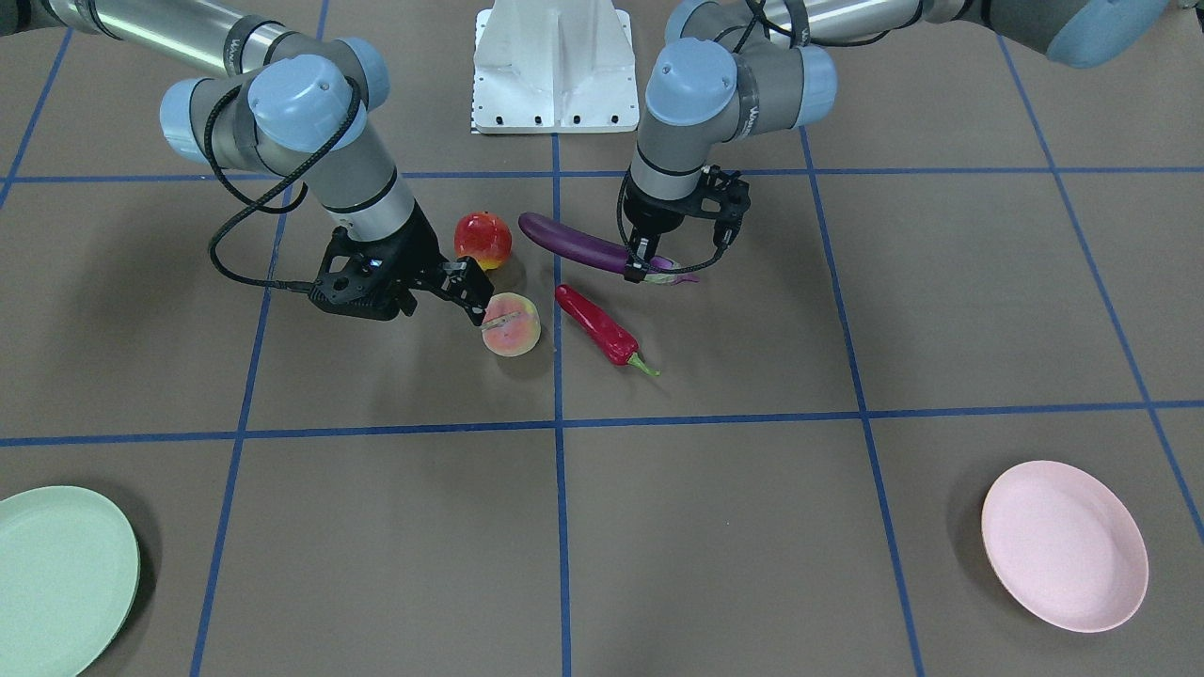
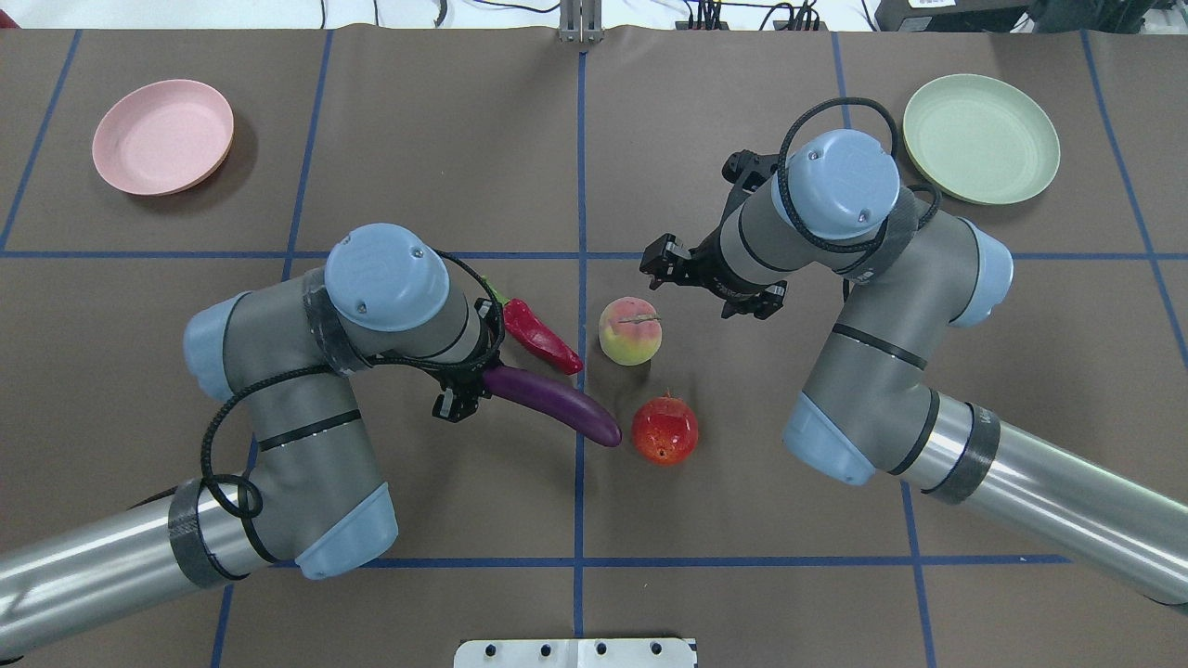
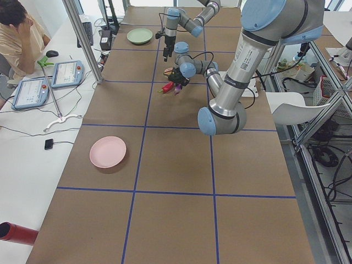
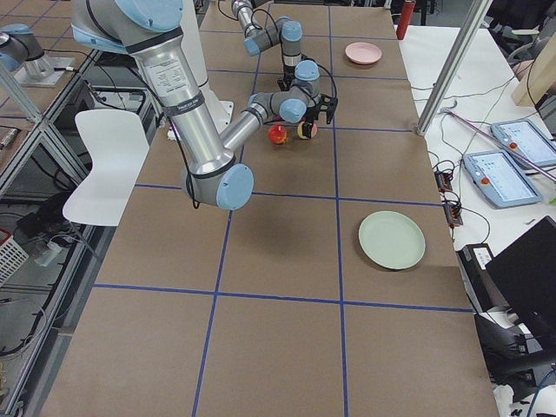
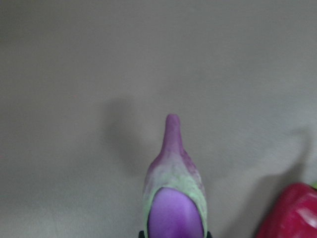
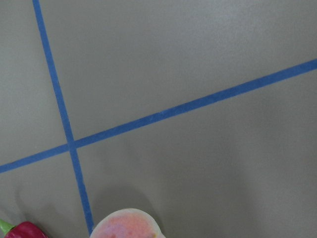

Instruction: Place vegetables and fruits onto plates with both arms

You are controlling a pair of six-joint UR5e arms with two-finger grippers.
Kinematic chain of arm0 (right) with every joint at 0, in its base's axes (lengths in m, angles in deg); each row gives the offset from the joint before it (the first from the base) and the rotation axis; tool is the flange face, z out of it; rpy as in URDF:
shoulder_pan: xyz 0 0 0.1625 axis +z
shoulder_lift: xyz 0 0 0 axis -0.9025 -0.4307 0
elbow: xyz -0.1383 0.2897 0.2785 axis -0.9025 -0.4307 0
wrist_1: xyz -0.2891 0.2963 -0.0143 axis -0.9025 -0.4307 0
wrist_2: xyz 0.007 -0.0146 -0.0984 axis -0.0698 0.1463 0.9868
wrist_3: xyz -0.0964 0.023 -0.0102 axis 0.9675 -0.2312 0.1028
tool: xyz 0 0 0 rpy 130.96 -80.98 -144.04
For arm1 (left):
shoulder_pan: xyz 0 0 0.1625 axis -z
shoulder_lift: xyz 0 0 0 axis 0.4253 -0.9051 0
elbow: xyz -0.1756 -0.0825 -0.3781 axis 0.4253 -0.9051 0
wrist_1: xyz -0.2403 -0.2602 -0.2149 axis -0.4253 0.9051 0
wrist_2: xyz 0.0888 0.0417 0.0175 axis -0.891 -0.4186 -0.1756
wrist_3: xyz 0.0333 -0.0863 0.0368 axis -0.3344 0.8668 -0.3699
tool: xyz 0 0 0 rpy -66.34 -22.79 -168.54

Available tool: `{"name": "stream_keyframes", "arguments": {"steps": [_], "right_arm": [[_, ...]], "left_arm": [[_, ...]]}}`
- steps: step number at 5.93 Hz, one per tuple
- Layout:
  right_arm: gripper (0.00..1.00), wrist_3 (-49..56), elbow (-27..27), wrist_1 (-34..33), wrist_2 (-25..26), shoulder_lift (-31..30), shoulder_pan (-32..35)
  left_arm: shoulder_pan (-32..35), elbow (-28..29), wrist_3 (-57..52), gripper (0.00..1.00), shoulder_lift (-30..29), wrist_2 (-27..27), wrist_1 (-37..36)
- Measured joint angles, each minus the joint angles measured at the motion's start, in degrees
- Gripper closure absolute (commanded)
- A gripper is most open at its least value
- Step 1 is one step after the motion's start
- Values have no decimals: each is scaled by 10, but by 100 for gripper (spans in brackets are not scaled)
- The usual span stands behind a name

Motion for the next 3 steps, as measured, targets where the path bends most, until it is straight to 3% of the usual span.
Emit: {"name": "stream_keyframes", "arguments": {"steps": [3], "right_arm": [[0, -63, -6, 1, 7, 5, -34]], "left_arm": [[93, -27, -180, 100, 2, 40, -61]]}}
